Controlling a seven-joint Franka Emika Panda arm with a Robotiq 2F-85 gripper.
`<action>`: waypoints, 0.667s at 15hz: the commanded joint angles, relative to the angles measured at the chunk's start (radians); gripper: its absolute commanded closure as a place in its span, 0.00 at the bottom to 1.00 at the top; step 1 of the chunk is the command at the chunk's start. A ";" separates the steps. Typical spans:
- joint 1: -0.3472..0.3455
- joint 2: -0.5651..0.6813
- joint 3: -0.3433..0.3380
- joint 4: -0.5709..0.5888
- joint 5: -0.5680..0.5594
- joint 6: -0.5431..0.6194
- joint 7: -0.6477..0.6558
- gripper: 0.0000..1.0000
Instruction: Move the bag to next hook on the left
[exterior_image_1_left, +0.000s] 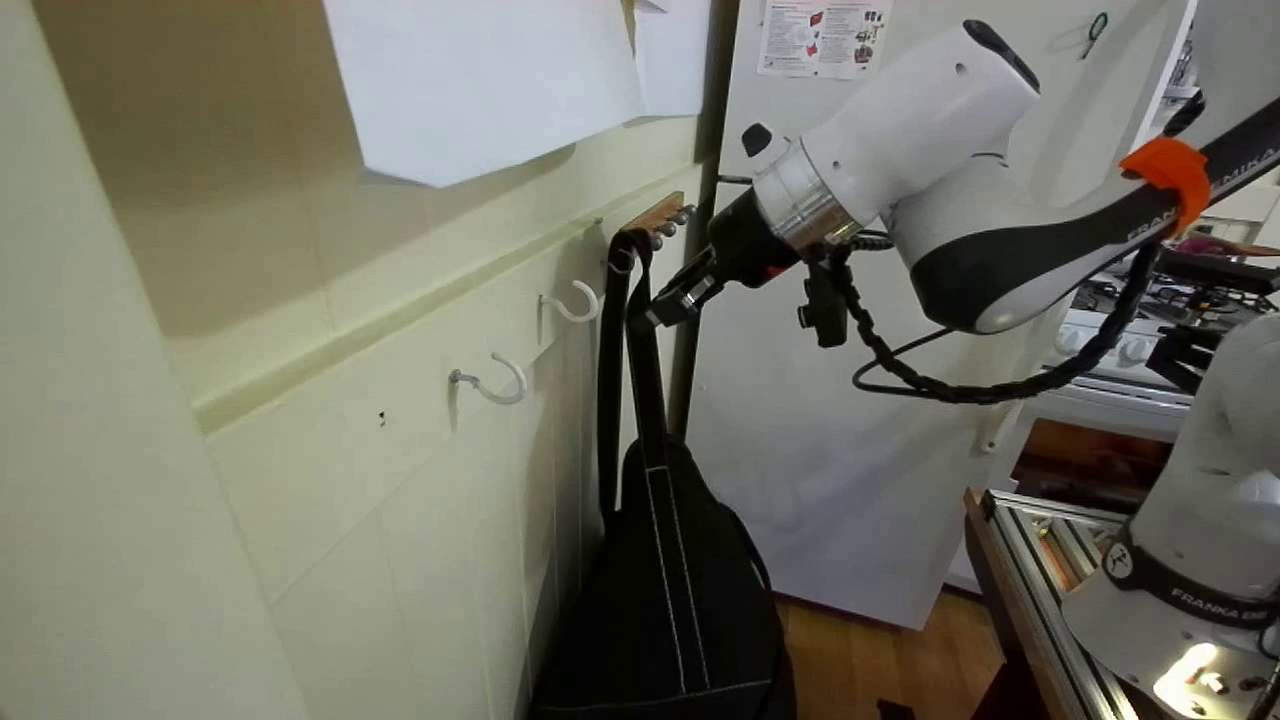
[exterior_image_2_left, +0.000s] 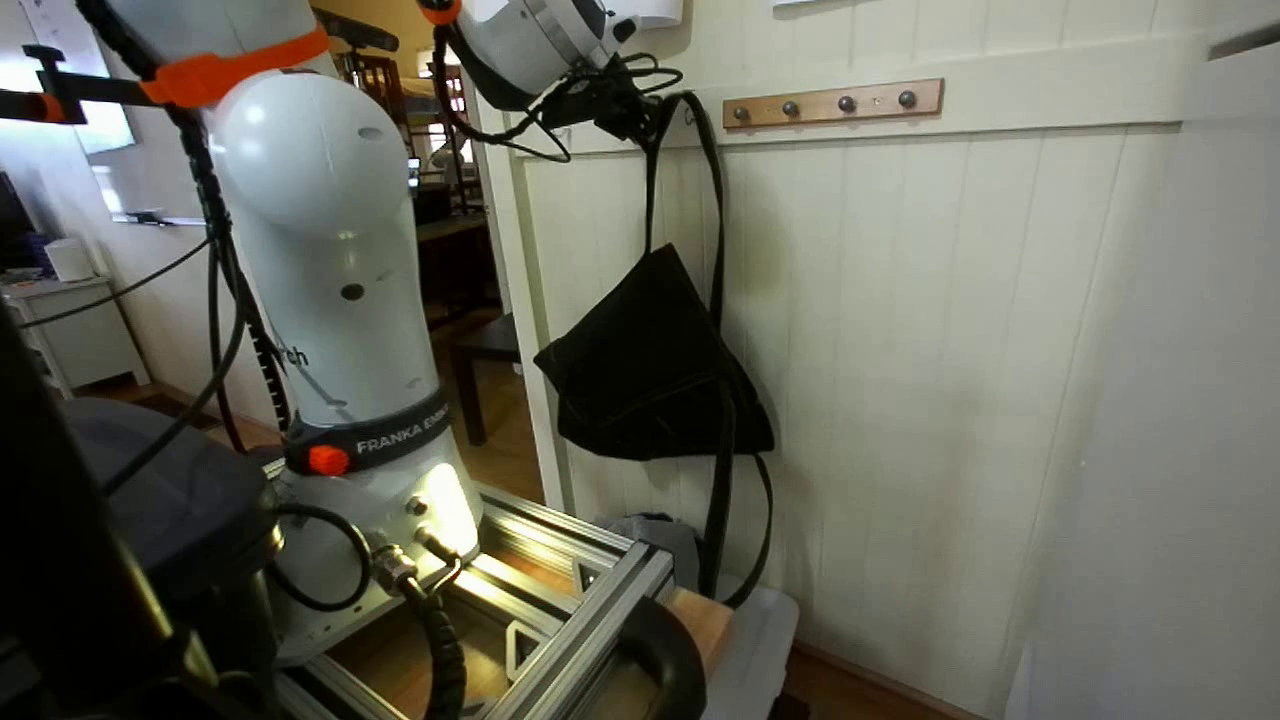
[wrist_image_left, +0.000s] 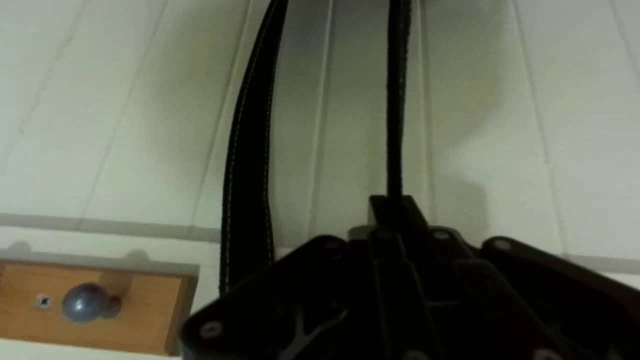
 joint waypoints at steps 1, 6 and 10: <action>-0.048 -0.107 0.017 -0.018 -0.064 0.021 0.021 0.98; -0.015 -0.120 0.021 -0.012 -0.070 0.003 -0.018 0.98; 0.031 -0.097 0.025 0.005 -0.054 -0.008 -0.065 0.98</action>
